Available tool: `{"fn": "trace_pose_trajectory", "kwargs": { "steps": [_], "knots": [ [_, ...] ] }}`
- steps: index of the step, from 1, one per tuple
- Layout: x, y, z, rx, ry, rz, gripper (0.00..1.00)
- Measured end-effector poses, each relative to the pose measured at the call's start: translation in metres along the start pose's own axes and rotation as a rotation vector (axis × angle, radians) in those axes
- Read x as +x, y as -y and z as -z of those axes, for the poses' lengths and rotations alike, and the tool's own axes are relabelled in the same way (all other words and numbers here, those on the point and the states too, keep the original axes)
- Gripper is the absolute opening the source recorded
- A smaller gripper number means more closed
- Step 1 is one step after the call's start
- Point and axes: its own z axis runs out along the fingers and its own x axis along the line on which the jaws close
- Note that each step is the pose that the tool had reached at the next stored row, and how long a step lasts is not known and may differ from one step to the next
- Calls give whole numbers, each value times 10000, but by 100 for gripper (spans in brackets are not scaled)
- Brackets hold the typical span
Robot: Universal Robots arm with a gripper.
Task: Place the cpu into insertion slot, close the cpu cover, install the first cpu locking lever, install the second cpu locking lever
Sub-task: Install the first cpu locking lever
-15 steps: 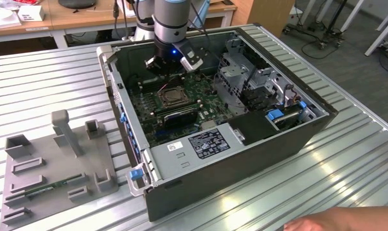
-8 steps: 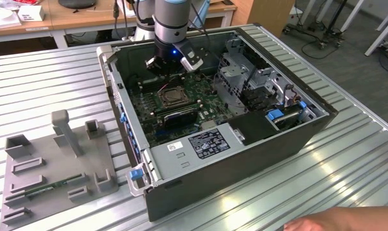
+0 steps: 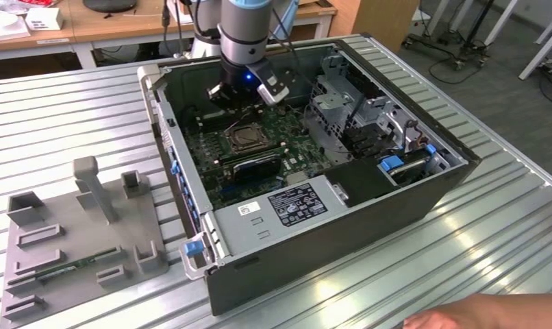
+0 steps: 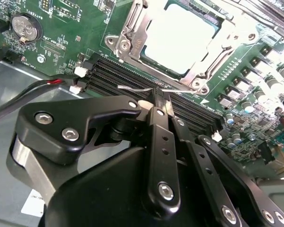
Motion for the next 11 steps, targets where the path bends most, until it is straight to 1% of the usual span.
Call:
{"fn": "trace_pose_trajectory", "kwargs": {
  "steps": [5,11],
  "knots": [
    [-11,5,-28,0,0,-1,11],
    [-23,6,-39,-1,0,0,11]
  ]
}}
